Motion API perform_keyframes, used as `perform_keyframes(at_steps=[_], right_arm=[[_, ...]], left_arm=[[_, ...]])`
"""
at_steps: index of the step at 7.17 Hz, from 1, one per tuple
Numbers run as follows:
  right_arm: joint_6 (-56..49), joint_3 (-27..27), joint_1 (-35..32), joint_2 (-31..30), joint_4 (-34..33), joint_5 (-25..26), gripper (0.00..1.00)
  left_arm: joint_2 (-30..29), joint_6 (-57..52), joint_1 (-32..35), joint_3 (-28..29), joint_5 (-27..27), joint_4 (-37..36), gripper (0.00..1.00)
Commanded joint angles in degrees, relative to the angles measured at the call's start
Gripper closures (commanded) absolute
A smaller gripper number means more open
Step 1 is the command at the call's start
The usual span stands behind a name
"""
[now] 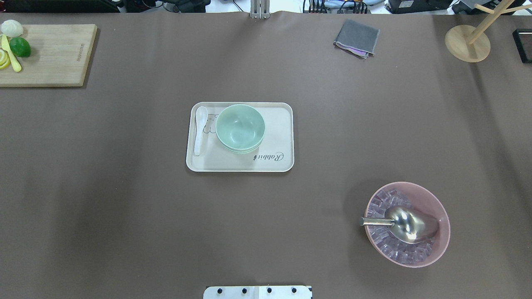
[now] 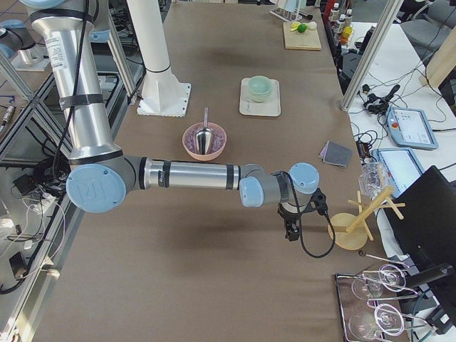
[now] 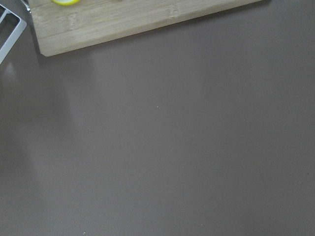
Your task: Stack green bowls together
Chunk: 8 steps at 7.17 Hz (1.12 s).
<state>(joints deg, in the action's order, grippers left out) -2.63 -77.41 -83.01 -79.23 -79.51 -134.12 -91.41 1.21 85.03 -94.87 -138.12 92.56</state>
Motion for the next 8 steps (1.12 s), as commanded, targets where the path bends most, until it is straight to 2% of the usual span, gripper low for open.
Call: perform_keyframes(at_steps=[1,2,8], right_arm=[[-0.01,0.07,0.05,-0.4,-0.12,-0.26,0.0],[-0.01,0.06,0.05,-0.49,-0.04,-0.17,0.0],[-0.36,0.15,-0.13,-0.31,-0.03,0.26,0.0]], left_arm=[[-2.73,-2.42,1.63,-0.93,-0.06,-7.48,0.01],[-2.29,-3.13,1.63,-0.84,2.4,-7.31,0.01],[-2.46,-2.53,1.46,-1.81,2.86,-7.31,0.01]])
